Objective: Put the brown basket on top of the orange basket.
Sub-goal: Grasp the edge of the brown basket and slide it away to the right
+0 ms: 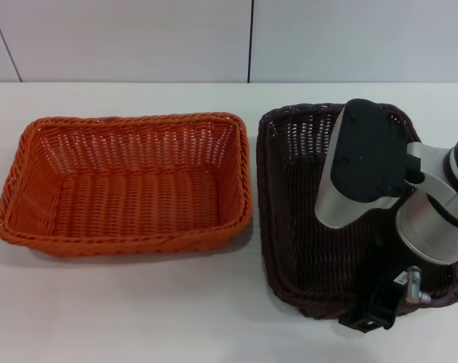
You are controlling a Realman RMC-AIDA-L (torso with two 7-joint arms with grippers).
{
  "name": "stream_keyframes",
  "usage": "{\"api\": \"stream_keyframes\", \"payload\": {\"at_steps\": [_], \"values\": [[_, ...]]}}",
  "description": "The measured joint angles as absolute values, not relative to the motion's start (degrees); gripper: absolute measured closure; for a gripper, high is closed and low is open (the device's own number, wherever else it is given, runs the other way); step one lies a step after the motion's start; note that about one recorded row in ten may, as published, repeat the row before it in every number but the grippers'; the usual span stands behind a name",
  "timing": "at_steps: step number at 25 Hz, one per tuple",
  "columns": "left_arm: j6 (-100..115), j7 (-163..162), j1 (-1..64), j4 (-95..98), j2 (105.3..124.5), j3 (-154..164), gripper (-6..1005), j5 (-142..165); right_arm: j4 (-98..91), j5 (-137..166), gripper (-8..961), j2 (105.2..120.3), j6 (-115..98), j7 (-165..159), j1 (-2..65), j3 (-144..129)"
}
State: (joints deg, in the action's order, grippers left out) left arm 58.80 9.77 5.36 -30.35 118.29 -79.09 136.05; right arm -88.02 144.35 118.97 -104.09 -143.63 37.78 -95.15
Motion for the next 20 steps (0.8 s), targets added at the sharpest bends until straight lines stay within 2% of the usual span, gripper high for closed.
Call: {"api": "stream_keyframes", "payload": {"at_steps": [6,20], "values": [[58.9,9.8,5.4,-30.3,118.30,-79.1,217,136.1,-87.3,144.7,627,119.07,-103.2,-144.1,37.8,-95.9],[59.3,9.8,5.5,-29.6,118.30,-79.0,221,136.1,-95.8,150.0,682,119.02,-102.6,-144.2,36.5,-100.8]]}}
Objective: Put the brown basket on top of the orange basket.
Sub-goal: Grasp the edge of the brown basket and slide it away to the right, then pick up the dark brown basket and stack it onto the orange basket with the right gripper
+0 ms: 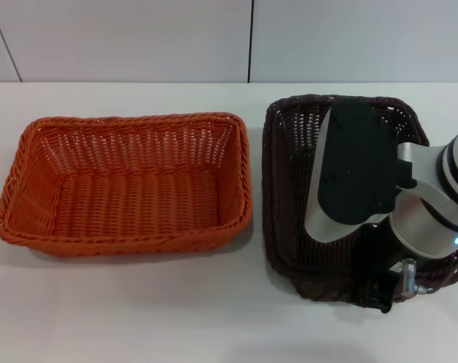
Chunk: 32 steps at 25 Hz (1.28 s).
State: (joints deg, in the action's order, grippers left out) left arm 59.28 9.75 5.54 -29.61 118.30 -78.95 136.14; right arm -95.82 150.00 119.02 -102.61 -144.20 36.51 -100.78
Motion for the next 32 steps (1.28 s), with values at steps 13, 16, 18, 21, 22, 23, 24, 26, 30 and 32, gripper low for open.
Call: {"api": "stream_keyframes", "payload": {"at_steps": [13,16,18,21,22,23,24,26,30,32], "values": [[59.5,9.8,5.7,-29.0,118.46,-78.4,223,136.1,-100.1,153.9,759,119.06,-102.0,-146.4,36.4,-102.4],[59.5,9.8,5.7,-29.0,118.47,-78.2,223,136.1,-102.3,155.0,760,119.09,-101.8,-147.3,36.3,-102.2],[59.6,9.8,5.7,-29.0,118.48,-78.0,224,136.1,-103.6,156.3,762,119.09,-101.7,-148.0,36.2,-102.3],[59.8,9.8,5.8,-29.1,118.47,-77.7,224,136.1,-105.5,157.9,764,119.09,-101.7,-149.1,36.3,-103.0],[59.9,9.8,5.8,-29.1,118.48,-77.6,224,136.1,-106.0,158.1,764,119.09,-101.7,-149.3,36.3,-103.2],[60.1,9.7,5.8,-29.1,118.48,-77.6,224,136.1,-106.5,158.4,764,119.09,-101.8,-149.5,36.5,-103.4],[60.2,9.8,5.8,-29.1,118.48,-77.6,224,136.1,-107.0,158.8,764,119.09,-101.8,-149.7,36.6,-103.6],[60.3,9.8,5.8,-29.1,118.48,-77.6,224,136.1,-108.1,160.0,764,119.10,-101.8,-150.3,36.7,-103.9],[60.5,9.7,5.8,-29.1,118.47,-77.6,225,136.1,-111.6,163.0,764,119.09,-102.2,-151.1,37.2,-104.9],[60.5,9.6,5.8,-29.1,118.47,-77.6,225,136.1,-112.3,163.4,764,119.09,-102.4,-151.2,37.3,-105.0]]}}
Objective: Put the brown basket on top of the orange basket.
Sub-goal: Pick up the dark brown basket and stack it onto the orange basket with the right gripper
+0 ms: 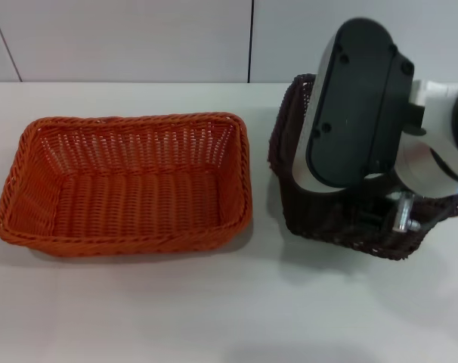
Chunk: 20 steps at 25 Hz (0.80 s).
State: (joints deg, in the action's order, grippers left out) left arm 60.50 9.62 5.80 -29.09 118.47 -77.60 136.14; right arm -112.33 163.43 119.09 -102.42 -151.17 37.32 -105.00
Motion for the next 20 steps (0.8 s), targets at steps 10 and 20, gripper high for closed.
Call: {"api": "stream_keyframes", "payload": {"at_steps": [10,20], "values": [[61.1,9.3,5.4,-29.0,118.36,-77.6,226,136.1,-115.6,167.1,765,119.17,-104.8,-153.3,40.0,-107.8],[61.1,9.3,5.4,-28.5,118.31,-77.6,226,136.1,-117.5,167.2,764,118.82,-105.3,-151.0,42.7,-109.3]]}}
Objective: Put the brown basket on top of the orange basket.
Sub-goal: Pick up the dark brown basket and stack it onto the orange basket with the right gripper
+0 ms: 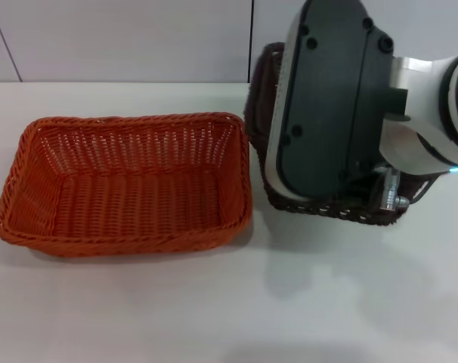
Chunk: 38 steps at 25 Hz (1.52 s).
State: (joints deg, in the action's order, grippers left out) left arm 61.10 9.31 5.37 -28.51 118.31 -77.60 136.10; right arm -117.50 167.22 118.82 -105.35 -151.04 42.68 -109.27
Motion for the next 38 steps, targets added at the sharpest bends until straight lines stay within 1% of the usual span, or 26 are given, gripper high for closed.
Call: {"api": "stream_keyframes", "payload": {"at_steps": [7,10,13,21,29,37,38], "values": [[61.1,9.1,5.4,-28.2,118.45,-77.4,226,135.8,-117.8,167.3,764,118.99,-99.7,-136.6,41.5,-112.9],[61.1,7.8,5.3,-28.1,118.50,-77.0,226,135.8,-117.8,167.3,763,118.94,-96.8,-128.7,40.3,-113.0],[61.1,7.4,5.3,-28.0,118.58,-76.9,226,135.8,-117.9,167.4,763,119.02,-92.5,-119.9,37.5,-112.4],[61.1,5.6,5.0,-27.7,118.67,-76.6,226,135.8,-118.4,167.4,763,118.84,-92.3,-117.9,37.8,-110.0],[62.4,4.8,4.7,-27.7,118.65,-76.6,226,135.3,-118.1,167.4,762,118.85,-86.6,-108.4,35.9,-111.2],[62.5,4.8,4.9,-27.0,118.64,-76.6,226,134.1,-117.9,167.2,762,118.99,-77.6,-95.8,30.5,-116.7],[62.5,4.8,4.9,-26.9,118.65,-76.6,226,134.1,-117.8,167.2,762,118.98,-75.3,-91.8,27.9,-118.6]]}}
